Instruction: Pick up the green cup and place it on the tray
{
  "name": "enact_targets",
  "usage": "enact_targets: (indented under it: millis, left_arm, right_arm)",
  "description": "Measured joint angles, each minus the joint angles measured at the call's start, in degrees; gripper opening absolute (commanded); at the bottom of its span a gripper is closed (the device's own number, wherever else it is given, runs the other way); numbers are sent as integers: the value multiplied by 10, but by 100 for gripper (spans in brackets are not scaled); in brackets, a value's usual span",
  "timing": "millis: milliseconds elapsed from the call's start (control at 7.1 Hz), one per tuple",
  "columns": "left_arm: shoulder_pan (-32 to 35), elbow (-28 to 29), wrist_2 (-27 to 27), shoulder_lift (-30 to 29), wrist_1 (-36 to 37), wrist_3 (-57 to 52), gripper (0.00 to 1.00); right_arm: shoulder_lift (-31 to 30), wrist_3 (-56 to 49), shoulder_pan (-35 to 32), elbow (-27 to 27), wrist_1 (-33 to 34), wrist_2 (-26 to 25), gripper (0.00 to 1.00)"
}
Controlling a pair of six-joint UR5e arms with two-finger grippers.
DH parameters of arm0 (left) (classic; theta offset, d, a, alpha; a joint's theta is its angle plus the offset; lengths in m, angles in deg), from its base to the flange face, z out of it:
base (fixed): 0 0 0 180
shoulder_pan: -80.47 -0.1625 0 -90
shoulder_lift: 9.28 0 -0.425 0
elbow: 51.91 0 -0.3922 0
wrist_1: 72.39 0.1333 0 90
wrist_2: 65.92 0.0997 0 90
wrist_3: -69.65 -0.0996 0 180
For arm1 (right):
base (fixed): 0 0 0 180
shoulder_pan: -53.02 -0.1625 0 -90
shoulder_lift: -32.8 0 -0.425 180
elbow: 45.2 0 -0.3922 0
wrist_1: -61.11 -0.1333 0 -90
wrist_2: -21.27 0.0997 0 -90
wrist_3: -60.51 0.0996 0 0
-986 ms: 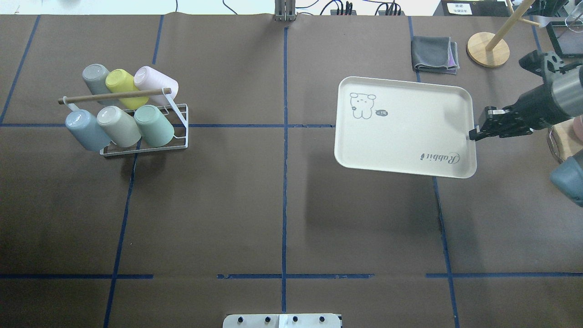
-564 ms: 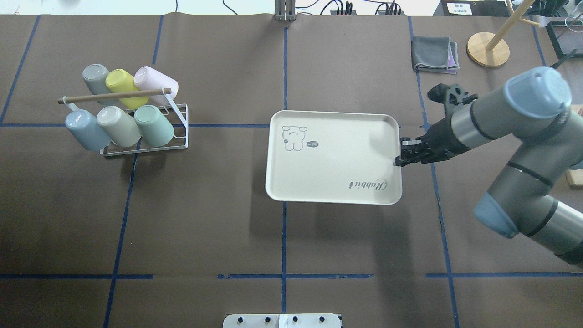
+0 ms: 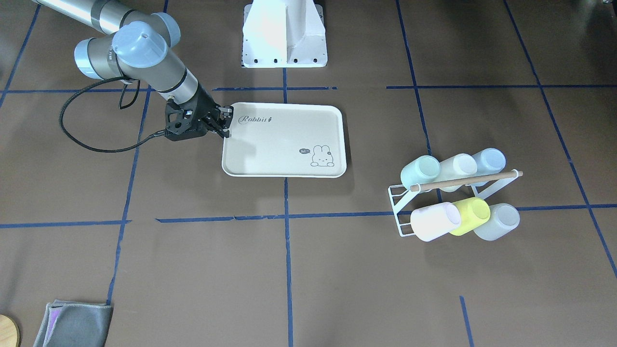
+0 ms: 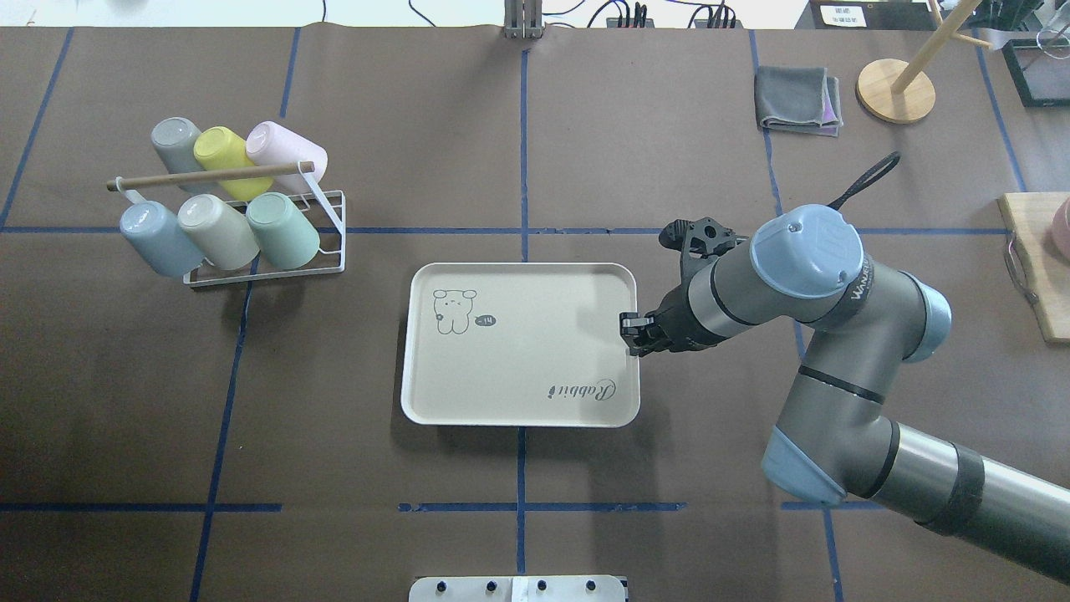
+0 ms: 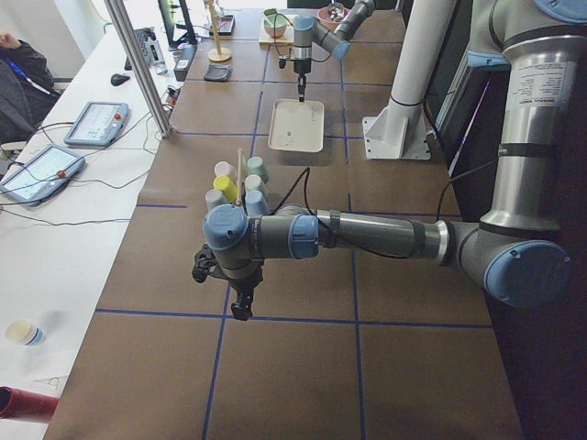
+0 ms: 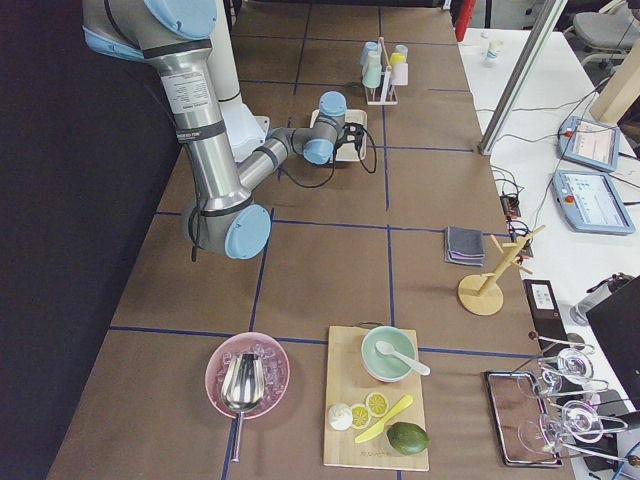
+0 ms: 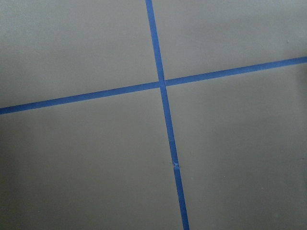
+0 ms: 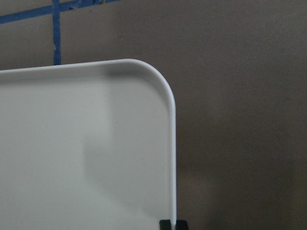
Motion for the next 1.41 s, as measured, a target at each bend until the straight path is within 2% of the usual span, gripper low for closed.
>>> enact_targets:
  millis: [141,282,423,986,1127,1409]
  left_arm:
    - [0,0,0,0,0,0,100]
    - [0,-1,0,0,0,0,100]
    - [0,-3,0,0,0,0,100]
    - [0,-7,0,-1,0,1,100]
    - [-1,-18,1,-3,0,1,100]
    - [-6,-77,3,-8,4,0,100]
  right_arm:
    - [3,1,5,3,2,-4,0]
    - [8,2,8,7,3,-6,34]
    - [12,2,10,12,3,-8,99]
    - [15,6,-3,8,6,-4,100]
    - [14,7,-17,-5,25,2,100]
    - [13,5,-54,-54,111,16,100]
